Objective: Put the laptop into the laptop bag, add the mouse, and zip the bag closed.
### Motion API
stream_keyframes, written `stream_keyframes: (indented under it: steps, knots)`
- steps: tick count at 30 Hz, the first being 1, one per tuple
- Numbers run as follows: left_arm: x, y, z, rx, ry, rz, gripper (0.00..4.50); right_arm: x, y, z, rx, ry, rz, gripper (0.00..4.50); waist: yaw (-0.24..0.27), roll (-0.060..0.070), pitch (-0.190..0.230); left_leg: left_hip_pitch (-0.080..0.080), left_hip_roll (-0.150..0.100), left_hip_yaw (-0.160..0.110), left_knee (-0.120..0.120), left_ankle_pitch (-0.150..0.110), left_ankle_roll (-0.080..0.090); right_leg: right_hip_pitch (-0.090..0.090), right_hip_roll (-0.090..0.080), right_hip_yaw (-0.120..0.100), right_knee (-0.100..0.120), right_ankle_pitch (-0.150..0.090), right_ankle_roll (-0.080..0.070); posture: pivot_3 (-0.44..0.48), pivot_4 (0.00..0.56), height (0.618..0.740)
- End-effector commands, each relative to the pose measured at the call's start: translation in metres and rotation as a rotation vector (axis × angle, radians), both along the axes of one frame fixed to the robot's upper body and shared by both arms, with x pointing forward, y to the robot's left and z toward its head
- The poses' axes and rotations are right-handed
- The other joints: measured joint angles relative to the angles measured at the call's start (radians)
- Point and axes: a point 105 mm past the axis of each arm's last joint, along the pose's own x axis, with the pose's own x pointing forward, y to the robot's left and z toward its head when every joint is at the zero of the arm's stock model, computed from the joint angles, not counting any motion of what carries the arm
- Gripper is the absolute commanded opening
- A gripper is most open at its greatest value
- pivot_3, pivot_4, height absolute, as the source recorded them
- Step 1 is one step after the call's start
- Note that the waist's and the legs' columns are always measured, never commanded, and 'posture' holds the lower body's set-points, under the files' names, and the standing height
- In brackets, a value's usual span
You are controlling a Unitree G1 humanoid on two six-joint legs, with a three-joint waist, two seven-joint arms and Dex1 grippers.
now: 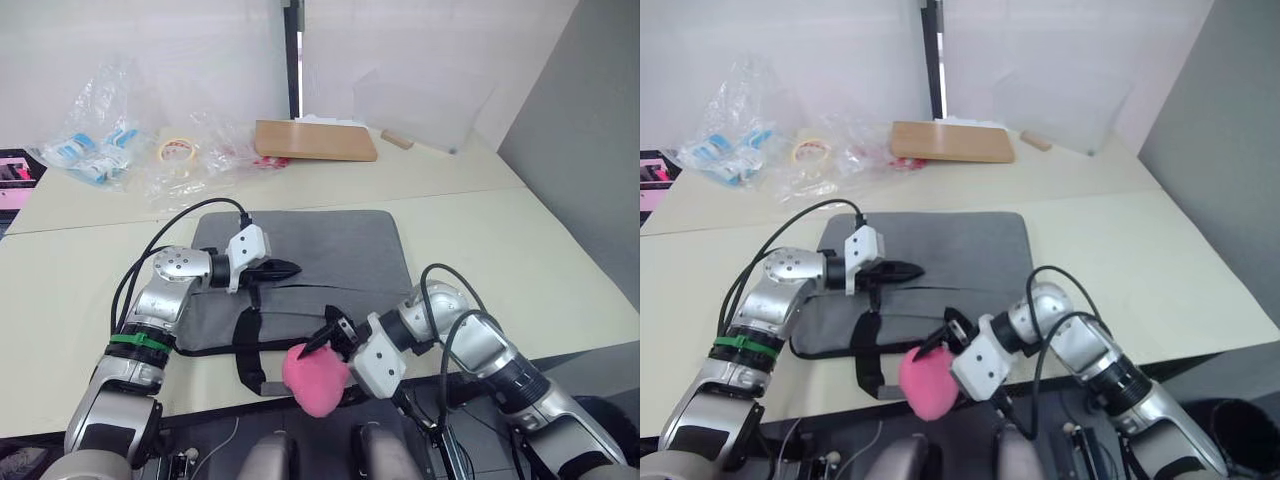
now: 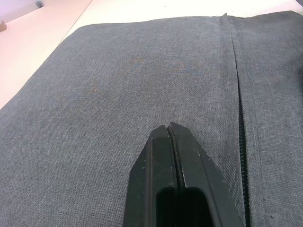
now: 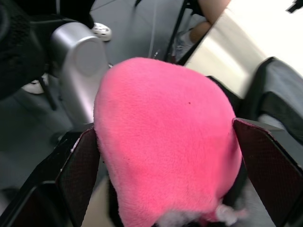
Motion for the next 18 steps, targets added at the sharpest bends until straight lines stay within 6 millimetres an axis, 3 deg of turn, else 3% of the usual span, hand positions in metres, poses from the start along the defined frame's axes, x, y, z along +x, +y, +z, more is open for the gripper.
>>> stream_keyframes:
  steps: [1, 11, 18]
  knots:
    - [-0.012, 0.010, -0.045, 0.143, 0.128, 0.003, 0.00, 0.003, 0.003, 0.017, 0.093, -0.025, -0.004, 3.43, -0.001, 0.000, 0.000, 0.000, 0.000, 0.000, 0.000, 0.000, 0.000, 0.000, 0.000, 0.000, 0.000, 0.000, 0.000, 0.000, 0.150, 0.740]
    - [-0.012, 0.011, -0.066, 0.176, 0.155, 0.001, 0.00, -0.001, -0.023, 0.024, 0.075, 0.001, -0.054, 0.02, -0.001, 0.001, -0.001, 0.005, 0.000, 0.001, 0.000, -0.001, 0.001, 0.005, -0.001, 0.001, -0.001, -0.001, 0.001, 0.000, 0.150, 0.740]
    - [-0.017, 0.007, -0.071, 0.181, 0.154, -0.023, 0.00, -0.012, -0.054, 0.026, 0.032, 0.027, -0.163, 0.01, 0.004, 0.002, -0.001, 0.005, 0.000, 0.002, 0.000, -0.002, 0.002, 0.005, -0.002, 0.002, -0.001, -0.002, 0.002, 0.000, 0.150, 0.740]
